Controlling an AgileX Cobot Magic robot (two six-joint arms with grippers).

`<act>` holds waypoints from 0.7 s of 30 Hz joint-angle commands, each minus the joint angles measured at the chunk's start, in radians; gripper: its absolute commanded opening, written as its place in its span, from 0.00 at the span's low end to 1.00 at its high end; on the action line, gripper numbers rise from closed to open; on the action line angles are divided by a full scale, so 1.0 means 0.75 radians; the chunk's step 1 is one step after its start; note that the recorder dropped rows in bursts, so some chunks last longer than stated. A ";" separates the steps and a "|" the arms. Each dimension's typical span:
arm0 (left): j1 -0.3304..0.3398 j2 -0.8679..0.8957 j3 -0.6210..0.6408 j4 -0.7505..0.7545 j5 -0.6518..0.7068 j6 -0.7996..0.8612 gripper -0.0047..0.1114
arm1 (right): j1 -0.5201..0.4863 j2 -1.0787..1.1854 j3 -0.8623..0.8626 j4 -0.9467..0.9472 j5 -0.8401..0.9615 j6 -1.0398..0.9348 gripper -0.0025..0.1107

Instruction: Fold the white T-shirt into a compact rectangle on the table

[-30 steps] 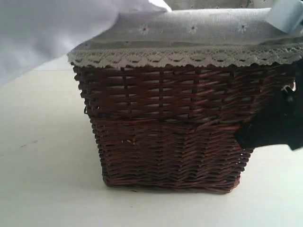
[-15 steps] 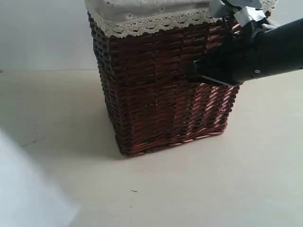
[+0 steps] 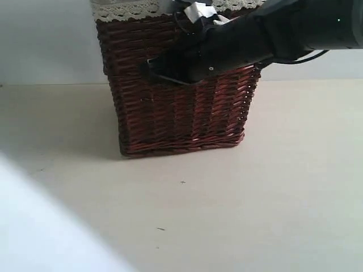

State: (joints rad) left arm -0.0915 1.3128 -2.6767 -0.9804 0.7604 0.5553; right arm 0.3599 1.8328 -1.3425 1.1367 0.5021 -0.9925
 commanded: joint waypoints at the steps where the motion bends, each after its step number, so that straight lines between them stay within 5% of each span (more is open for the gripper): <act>1: -0.008 0.003 -0.001 0.111 0.052 -0.053 0.04 | 0.002 -0.015 -0.043 -0.118 0.009 0.041 0.02; 9: -0.008 0.126 -0.001 0.136 0.451 -0.166 0.04 | 0.002 -0.235 -0.043 -0.975 0.256 0.468 0.02; 12: -0.008 0.180 -0.001 0.130 0.614 -0.214 0.04 | 0.002 -0.323 -0.043 -1.123 0.420 0.499 0.02; 21: -0.008 0.292 -0.001 -0.013 0.614 -0.304 0.04 | 0.002 -0.502 -0.032 -1.357 0.913 0.679 0.02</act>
State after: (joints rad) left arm -0.0915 1.5186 -2.6746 -0.9244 1.2493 0.3523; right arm 0.3616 1.4923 -1.3679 0.1599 1.1090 -0.5286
